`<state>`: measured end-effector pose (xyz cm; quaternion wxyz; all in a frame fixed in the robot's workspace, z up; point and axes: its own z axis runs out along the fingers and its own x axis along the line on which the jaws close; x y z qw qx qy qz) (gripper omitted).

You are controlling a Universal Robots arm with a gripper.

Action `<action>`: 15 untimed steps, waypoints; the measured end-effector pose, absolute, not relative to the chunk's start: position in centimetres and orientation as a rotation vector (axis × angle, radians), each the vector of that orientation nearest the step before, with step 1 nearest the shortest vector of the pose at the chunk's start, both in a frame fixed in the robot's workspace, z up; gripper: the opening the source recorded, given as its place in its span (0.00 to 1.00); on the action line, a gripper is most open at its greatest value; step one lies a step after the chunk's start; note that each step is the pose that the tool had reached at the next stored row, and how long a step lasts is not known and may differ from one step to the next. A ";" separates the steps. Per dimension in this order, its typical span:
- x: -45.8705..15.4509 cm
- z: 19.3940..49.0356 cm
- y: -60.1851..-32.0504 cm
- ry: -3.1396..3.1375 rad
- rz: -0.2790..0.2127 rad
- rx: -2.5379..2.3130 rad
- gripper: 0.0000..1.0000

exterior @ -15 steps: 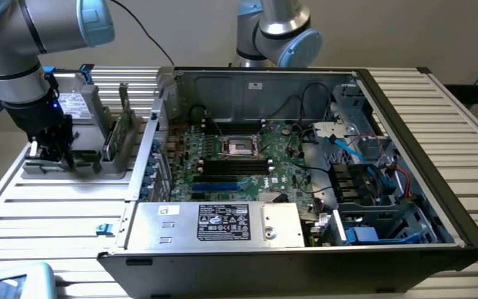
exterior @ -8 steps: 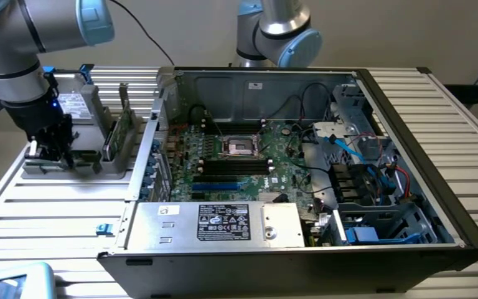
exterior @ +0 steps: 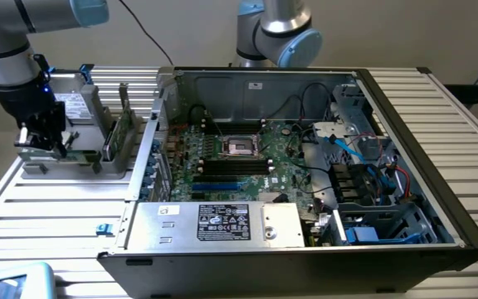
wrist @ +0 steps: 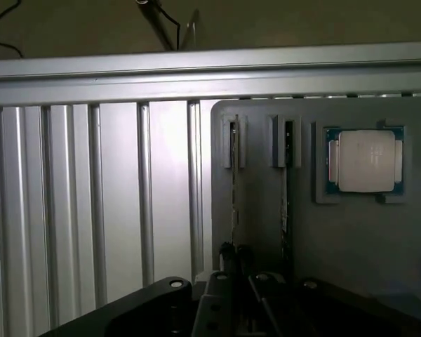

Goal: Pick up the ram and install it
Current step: 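Pick up the ram and move it above insertion slot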

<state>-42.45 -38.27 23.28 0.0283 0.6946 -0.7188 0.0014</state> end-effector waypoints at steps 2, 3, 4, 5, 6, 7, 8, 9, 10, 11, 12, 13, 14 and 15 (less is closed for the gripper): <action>-42.5 24.1 -38.3 -2.218 0.003 2.144 0.13; -42.5 25.0 -38.3 -2.218 0.002 2.144 0.13; -42.5 25.8 -38.3 -2.217 0.001 2.144 0.13; -42.5 26.2 -38.3 -2.218 0.000 2.144 0.13; -42.5 26.6 -38.3 -2.218 -0.001 2.145 0.13; -42.5 27.0 -38.3 -2.218 -0.001 2.145 0.13; -42.5 27.4 -38.3 -2.218 -0.002 2.145 0.13; -42.5 27.7 -38.3 -2.218 -0.003 2.146 0.13; -42.5 28.0 -38.3 -2.219 -0.005 2.146 0.13; -42.5 28.3 -38.3 -2.219 -0.006 2.147 0.13; -42.5 28.7 -38.3 -2.220 -0.007 2.148 0.13; -42.5 29.0 -38.3 -2.220 -0.009 2.148 0.13; -42.5 29.3 -38.3 -2.221 -0.010 2.149 0.13; -42.5 29.6 -38.3 -2.221 -0.012 2.150 0.13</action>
